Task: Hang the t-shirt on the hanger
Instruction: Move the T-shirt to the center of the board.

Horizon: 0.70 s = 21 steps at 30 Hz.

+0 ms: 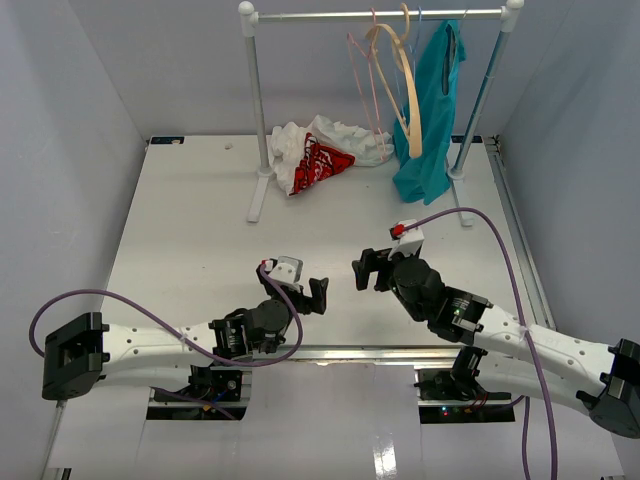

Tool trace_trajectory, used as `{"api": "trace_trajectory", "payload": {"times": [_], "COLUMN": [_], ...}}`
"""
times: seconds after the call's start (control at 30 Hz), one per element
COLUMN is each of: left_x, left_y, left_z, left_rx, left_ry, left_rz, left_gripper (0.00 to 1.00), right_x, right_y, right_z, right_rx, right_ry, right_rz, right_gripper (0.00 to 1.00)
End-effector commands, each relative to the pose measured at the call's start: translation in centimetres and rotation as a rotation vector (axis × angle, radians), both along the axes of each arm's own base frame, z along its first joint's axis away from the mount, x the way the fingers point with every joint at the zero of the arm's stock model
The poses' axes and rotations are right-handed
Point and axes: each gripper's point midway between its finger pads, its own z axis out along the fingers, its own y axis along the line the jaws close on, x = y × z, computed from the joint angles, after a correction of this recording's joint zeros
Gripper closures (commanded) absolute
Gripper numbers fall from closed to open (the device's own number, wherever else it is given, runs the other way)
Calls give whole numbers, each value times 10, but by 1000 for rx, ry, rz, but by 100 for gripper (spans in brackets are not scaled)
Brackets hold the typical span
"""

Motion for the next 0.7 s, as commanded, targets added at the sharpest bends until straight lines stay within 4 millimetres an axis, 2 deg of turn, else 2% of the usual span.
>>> {"api": "trace_trajectory", "payload": {"times": [0.0,0.17,0.27,0.37,0.4,0.43,0.47,0.53,0.57,0.6,0.67], "left_x": [0,1,17,48,63,74,87,114,126,139,169], "left_y": [-7,-6,6,19,28,33,37,46,49,50,45], "left_z": [9,18,24,20,16,15,16,11,18,23,14], "left_rx": [-26,-39,-87,-156,-167,-203,-213,-197,-202,-202,-178], "left_ry": [-14,-23,10,124,167,196,204,209,196,191,234], "left_rz": [-21,-19,57,121,152,172,191,252,277,295,307], "left_gripper": [2,4,3,2,2,2,2,2,2,2,2], "right_x": [3,2,2,2,1,0,-2,-6,-7,-8,-7], "right_y": [5,7,3,-6,-7,-8,-9,-10,-12,-14,-21], "right_z": [31,33,32,34,28,37,34,44,47,48,48], "right_rx": [99,112,115,159,148,195,193,239,253,260,254], "right_ry": [-51,-63,-58,-83,-93,-124,-130,-157,-166,-174,-191], "right_rz": [-9,11,-13,-40,-31,-25,-14,9,11,8,-15], "right_gripper": [10,10,10,10,10,10,10,9,9,9,8]}}
